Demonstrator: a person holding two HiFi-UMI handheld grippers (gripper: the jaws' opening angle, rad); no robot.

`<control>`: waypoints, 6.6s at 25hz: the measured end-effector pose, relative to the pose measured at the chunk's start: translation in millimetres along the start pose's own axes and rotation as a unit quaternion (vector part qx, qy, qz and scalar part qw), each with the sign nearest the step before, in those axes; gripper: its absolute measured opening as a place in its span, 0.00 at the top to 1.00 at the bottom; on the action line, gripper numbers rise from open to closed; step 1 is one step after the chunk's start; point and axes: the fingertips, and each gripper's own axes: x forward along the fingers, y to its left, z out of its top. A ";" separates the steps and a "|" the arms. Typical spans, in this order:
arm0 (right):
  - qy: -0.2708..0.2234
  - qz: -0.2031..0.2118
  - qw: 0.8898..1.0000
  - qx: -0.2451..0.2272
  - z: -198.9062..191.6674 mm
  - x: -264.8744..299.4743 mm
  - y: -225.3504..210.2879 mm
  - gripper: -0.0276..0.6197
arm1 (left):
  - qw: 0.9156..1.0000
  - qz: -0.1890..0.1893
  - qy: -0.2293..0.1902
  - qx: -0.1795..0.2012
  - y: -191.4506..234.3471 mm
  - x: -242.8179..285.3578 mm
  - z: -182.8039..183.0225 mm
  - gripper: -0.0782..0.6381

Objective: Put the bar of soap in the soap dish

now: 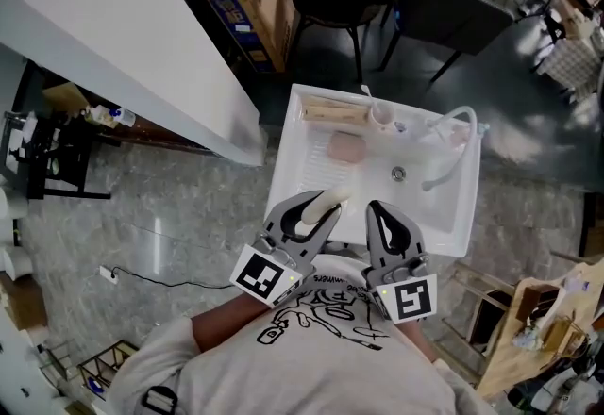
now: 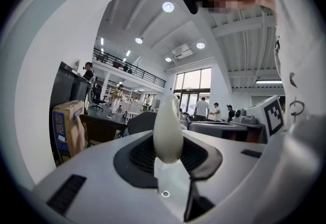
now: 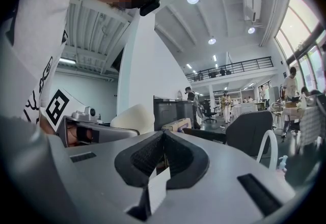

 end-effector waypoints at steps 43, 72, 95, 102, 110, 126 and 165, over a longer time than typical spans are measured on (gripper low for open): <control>0.031 0.005 0.999 0.023 -50.2 16.5 -60.4 0.92 | 0.996 0.009 0.090 0.026 14.5 57.1 -79.4 0.75; 0.111 0.021 0.994 -0.013 -141.5 33.1 -63.4 0.92 | 0.985 0.006 0.159 0.063 38.9 69.2 -158.6 0.75; 0.152 0.040 0.988 -0.006 -195.8 51.1 -59.4 0.92 | 0.975 0.016 0.212 0.068 58.7 75.9 -219.2 0.75; 0.167 0.038 0.985 -0.001 -212.1 53.3 -60.8 0.92 | 0.973 0.016 0.217 0.071 65.3 78.6 -225.1 0.75; 0.178 0.038 0.983 -0.004 -223.2 60.9 -66.8 0.92 | 0.970 0.019 0.231 0.074 73.3 81.7 -236.9 0.75; 0.211 0.032 0.977 0.007 -258.2 82.5 -80.1 0.92 | 0.963 0.007 0.252 0.091 83.3 103.5 -254.5 0.75; 0.286 0.033 0.958 -0.022 -326.2 117.8 -108.0 0.92 | 0.943 0.023 0.322 0.077 125.7 147.4 -312.1 0.75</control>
